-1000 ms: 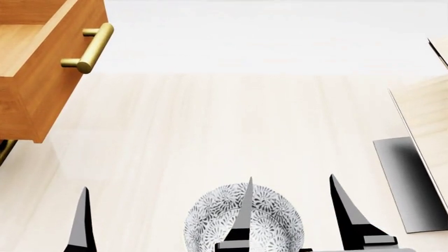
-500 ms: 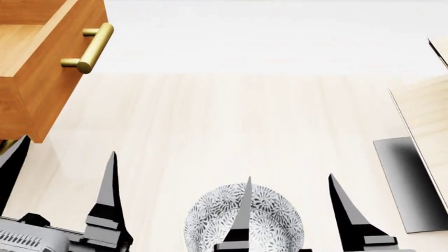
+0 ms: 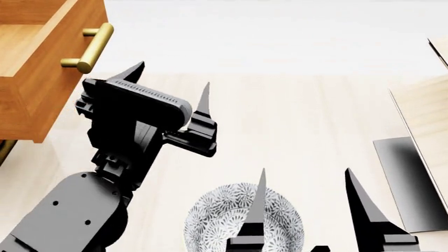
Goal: Close the top drawer of the cabinet.
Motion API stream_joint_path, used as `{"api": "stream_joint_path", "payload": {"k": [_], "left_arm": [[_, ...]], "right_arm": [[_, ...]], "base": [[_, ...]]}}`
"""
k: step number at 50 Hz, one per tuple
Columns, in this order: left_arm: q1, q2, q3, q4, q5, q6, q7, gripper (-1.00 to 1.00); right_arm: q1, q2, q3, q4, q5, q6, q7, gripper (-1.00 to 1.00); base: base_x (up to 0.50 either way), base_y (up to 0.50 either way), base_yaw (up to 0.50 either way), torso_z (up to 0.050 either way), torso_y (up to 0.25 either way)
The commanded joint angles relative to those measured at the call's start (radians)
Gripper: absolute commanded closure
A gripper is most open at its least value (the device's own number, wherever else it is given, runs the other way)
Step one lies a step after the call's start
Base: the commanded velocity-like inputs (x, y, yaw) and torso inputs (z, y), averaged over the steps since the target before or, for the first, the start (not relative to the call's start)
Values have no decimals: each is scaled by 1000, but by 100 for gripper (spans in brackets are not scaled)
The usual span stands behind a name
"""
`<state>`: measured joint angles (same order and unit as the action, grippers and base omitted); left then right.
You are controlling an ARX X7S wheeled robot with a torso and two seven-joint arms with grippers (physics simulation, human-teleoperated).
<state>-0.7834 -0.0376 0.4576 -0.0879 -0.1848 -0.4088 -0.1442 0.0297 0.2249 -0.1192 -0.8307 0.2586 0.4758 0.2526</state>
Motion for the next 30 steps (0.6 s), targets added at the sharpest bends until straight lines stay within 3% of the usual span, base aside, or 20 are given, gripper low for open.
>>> {"api": "stream_joint_path", "payload": {"k": [1, 30], "left_arm": [[-212, 18, 97, -502, -89, 150, -21, -100], [-169, -59, 117, -444, -147, 146, -65, -100]], "right_arm": [[0, 9, 19, -20, 25, 8, 9, -100], [1, 23, 9, -6, 37, -7, 22, -100]], "base": [[0, 0, 0, 0, 0], [0, 0, 0, 0, 0]]}}
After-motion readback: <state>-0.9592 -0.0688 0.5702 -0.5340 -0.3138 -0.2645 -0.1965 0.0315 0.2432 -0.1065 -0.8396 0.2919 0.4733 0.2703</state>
